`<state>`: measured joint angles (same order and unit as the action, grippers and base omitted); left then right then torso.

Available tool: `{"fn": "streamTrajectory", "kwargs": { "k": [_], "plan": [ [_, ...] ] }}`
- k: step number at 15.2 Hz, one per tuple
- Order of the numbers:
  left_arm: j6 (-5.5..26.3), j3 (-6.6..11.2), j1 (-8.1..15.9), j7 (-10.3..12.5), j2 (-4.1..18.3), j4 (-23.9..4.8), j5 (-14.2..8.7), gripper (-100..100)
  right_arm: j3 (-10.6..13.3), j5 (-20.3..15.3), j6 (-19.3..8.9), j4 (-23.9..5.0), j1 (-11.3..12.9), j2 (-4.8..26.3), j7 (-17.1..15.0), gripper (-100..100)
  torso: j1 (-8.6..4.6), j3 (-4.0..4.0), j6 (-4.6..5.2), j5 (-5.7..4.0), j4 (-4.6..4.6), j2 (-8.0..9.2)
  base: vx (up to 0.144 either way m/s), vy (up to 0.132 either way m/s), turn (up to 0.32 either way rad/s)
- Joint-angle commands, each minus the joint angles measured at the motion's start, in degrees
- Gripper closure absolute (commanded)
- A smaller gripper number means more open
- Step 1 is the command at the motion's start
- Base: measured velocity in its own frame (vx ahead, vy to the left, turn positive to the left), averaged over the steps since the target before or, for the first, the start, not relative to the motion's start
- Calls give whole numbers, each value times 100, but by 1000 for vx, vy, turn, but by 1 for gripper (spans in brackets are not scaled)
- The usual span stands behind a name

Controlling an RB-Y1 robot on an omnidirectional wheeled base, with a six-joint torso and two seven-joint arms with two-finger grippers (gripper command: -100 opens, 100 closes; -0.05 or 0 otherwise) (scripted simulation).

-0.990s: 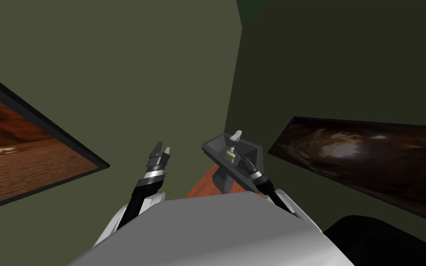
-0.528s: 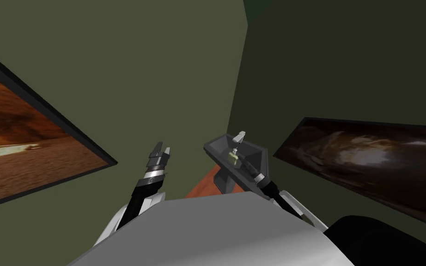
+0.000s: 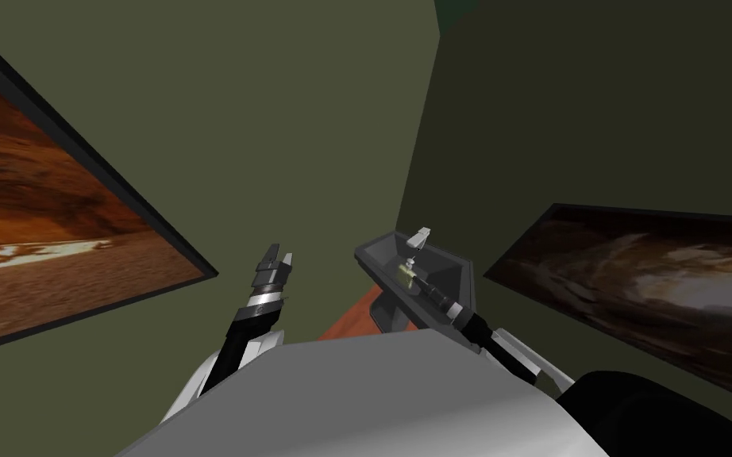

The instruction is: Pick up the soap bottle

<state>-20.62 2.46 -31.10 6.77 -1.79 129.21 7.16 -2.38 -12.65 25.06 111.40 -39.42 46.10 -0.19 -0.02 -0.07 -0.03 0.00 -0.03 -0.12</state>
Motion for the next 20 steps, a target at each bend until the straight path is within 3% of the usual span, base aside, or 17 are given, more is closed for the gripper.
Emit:
{"fn": "streamTrajectory", "kwargs": {
  "k": [1, 2, 7, 12, 14, 20],
  "plan": [
    [0, 0, 0, 0, 0, 0, 0, 0, -6, -47, -8, -81, -97, 256, 10, -100, 0, 0, 0, 0, 0, 0, 20, -2, 145],
    [0, 0, 0, 0, 0, 0, 0, 0, -16, -101, -4, -247, -185, 408, 8, -100, 0, 0, 1, 0, 0, 0, 26, -4, 208],
    [0, 0, 0, 0, 0, 0, 0, 0, -25, -155, 0, -413, -273, 884, 7, -100, 3, 0, 1, 1, 0, 0, 19, -2, 111],
    [0, 0, 0, 0, 0, 0, 0, 0, -45, -319, 17, -902, -538, 1632, 4, -100, 3, -2, 0, 1, -1, -4, 22, 2, 168],
    [0, 0, 0, 0, 0, 0, 0, 0, -45, -319, 17, -902, -538, 1804, 4, -100, 4, -2, 0, 1, -1, -4, 18, 2, 105],
    [0, 0, 0, 0, 0, 0, 0, 0, -51, -481, 43, -1361, -799, 2658, 5, -100, 10, -1, -1, 3, 0, -1, 16, 11, 159]
  ]
}}
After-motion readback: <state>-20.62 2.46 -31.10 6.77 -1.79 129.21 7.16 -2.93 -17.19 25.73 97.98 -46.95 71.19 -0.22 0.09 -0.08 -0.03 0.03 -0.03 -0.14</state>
